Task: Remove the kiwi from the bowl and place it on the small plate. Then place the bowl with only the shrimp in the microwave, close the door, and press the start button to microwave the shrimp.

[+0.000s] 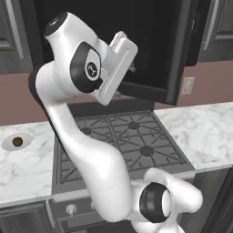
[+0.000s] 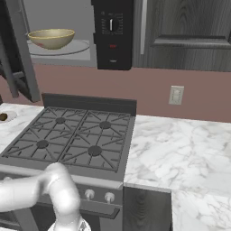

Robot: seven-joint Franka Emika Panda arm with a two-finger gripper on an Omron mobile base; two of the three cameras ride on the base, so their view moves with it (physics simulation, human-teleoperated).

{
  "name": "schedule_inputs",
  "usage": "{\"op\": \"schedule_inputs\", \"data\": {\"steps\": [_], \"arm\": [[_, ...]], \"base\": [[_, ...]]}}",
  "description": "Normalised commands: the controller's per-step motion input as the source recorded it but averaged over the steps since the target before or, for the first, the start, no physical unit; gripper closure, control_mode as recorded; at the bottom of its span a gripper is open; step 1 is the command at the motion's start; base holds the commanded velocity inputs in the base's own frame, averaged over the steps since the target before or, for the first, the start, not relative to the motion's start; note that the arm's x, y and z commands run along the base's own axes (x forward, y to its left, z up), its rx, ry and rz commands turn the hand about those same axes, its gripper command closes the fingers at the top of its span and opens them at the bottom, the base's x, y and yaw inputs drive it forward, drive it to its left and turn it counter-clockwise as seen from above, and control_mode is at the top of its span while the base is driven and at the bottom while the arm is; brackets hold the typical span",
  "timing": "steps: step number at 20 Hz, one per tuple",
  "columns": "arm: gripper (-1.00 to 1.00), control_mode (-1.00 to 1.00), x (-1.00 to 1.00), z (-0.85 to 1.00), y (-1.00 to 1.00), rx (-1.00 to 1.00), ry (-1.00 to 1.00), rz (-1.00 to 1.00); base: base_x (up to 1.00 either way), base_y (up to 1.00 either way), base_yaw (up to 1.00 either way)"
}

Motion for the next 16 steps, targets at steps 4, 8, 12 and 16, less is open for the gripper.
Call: {"op": "schedule_inputs", "data": {"steps": [4, 8, 12, 16], "arm": [[-1.0, -1.0, 0.75, 0.0, -0.7, 0.14, -0.15, 0.51], [-1.0, -1.0, 0.66, 0.0, -0.52, 0.12, -0.33, 0.54], [-1.0, -1.0, 0.58, 0.07, -0.36, 0.07, -0.24, 0.5], [-1.0, -1.0, 0.81, 0.05, -0.2, 0.07, -0.07, 0.4]], "base": [[0.0, 0.0, 0.0], [0.0, 0.0, 0.0], [0.0, 0.0, 0.0], [0.0, 0.0, 0.0]]}}
